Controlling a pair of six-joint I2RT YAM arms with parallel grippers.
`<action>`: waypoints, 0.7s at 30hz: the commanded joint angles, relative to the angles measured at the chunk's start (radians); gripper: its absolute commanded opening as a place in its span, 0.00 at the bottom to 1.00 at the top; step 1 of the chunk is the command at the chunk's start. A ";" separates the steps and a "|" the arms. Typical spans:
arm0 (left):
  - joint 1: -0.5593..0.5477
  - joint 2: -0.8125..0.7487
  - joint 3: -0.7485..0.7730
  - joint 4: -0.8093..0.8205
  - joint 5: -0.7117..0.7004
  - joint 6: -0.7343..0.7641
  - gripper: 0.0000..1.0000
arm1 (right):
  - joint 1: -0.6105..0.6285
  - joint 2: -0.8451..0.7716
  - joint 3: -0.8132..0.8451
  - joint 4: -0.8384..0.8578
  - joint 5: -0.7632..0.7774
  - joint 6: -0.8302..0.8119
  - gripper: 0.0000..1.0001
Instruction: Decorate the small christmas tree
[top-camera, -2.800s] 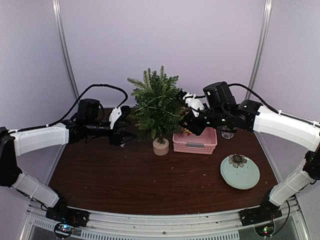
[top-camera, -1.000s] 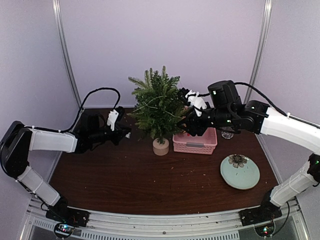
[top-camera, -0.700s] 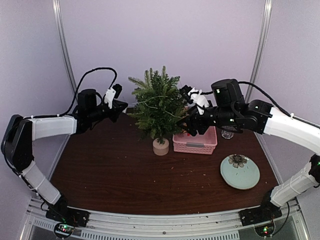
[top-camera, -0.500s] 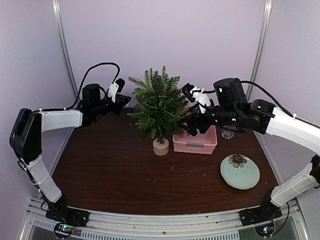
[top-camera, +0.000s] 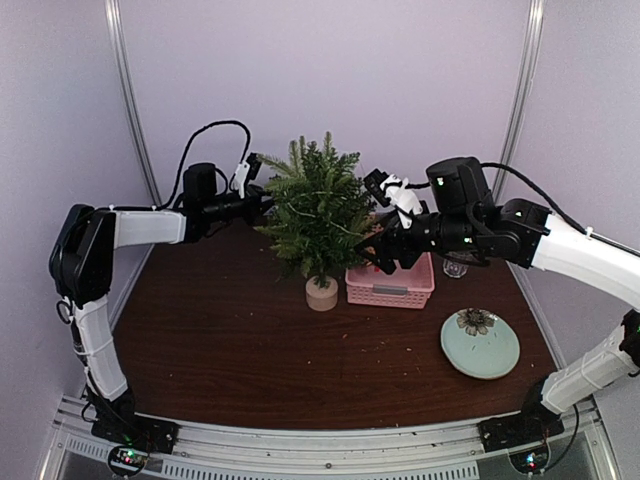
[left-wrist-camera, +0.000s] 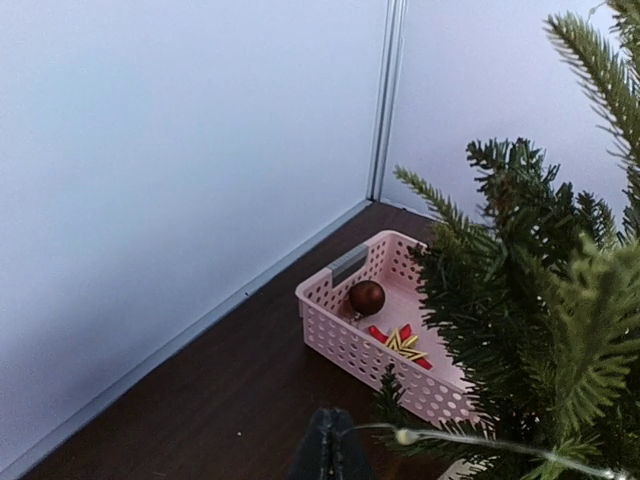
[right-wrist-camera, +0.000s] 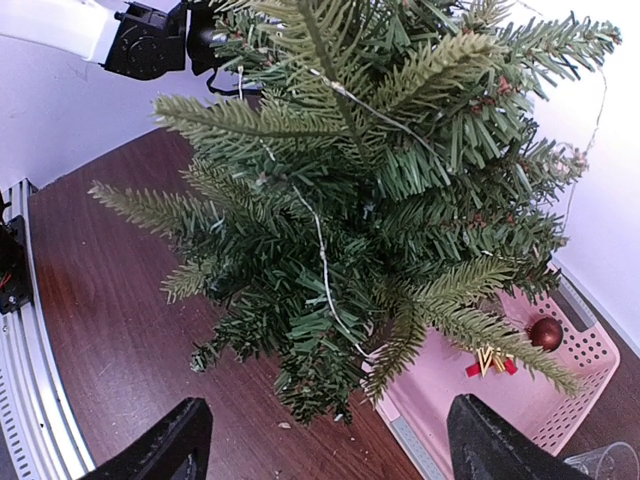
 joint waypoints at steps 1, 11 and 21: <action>0.008 0.035 0.049 -0.019 0.105 -0.044 0.00 | 0.005 -0.010 0.027 -0.015 0.019 0.005 0.84; 0.044 0.053 0.059 -0.108 0.174 -0.022 0.12 | 0.004 -0.010 0.026 -0.012 0.015 -0.001 0.84; 0.054 0.117 0.153 -0.254 0.228 0.037 0.07 | 0.005 -0.005 0.040 -0.025 0.008 0.001 0.84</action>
